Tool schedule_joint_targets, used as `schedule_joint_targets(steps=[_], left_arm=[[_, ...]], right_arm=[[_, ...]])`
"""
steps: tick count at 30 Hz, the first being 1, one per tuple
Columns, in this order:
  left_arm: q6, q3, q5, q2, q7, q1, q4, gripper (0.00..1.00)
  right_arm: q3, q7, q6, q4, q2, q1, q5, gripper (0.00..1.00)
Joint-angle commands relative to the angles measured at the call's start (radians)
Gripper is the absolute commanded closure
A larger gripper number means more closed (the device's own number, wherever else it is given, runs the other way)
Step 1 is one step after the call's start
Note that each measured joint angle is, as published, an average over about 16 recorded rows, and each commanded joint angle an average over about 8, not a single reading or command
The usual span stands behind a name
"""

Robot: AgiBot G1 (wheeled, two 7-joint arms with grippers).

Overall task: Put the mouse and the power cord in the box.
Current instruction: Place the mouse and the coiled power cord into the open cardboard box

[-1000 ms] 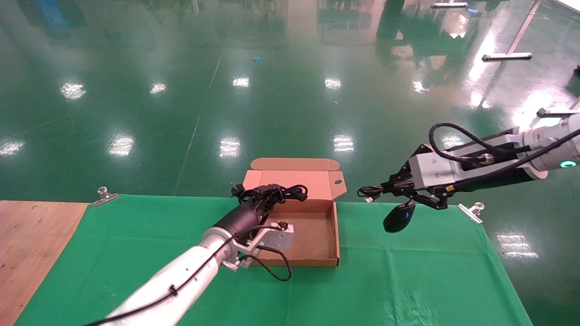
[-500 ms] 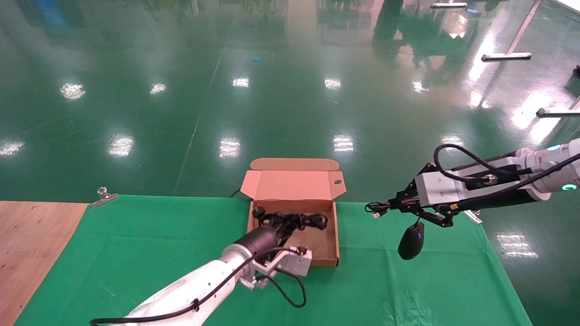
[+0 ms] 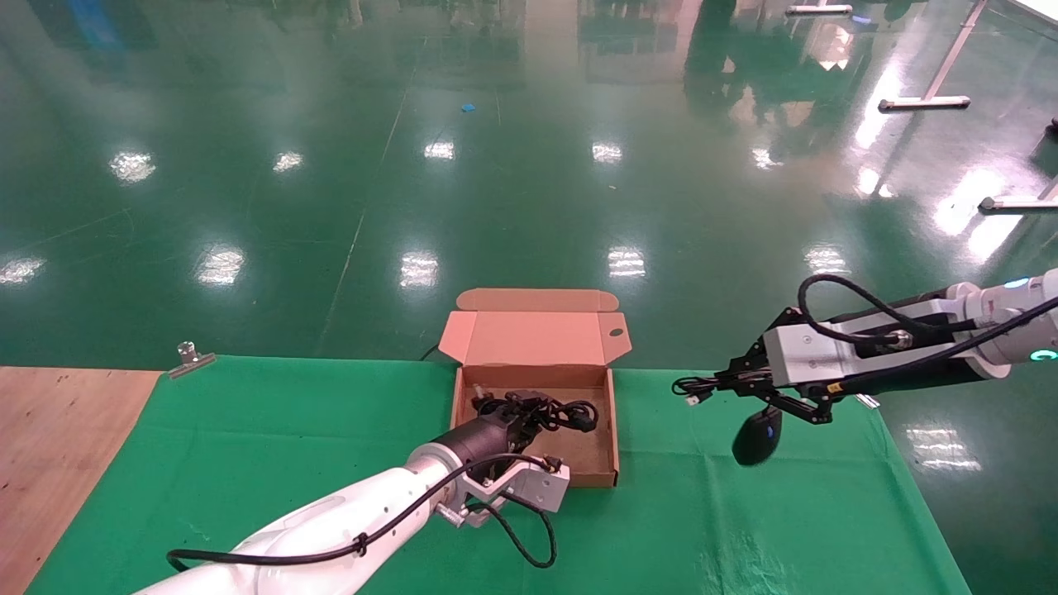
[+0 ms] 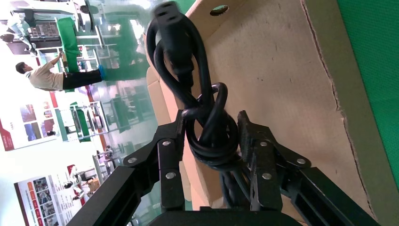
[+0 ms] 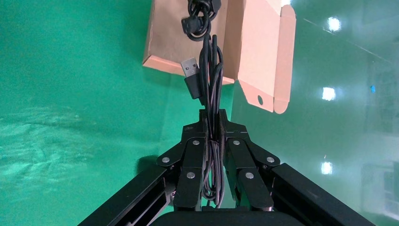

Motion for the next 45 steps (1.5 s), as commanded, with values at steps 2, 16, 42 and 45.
schedule_joint_targets(steps=[2, 16, 42, 45], left_arm=[[-0.009, 0.023, -0.01, 0.0, -0.011, -0.006, 0.0, 0.0], [0.241, 0.024, -0.171, -0.036, -0.119, -0.087, 0.006, 0.0], [0.987, -0.377, -0.712, -0.581, 0.269, -0.051, 0.037, 0.0], [1.03, -0.395, -0.745, -0.599, 0.288, -0.035, 0.091, 0.0]], right_arm=[[0.001, 0.001, -0.001, 0.001, -0.003, -0.003, 0.002, 1.0], [0.002, 0.018, -0.029, 0.01, -0.044, 0.01, 0.003, 1.0], [-0.079, 0.184, 0.216, 0.264, -0.275, -0.102, -0.023, 1.0], [-0.117, 0.217, 0.31, 0.345, -0.277, -0.164, -0.005, 1.0]])
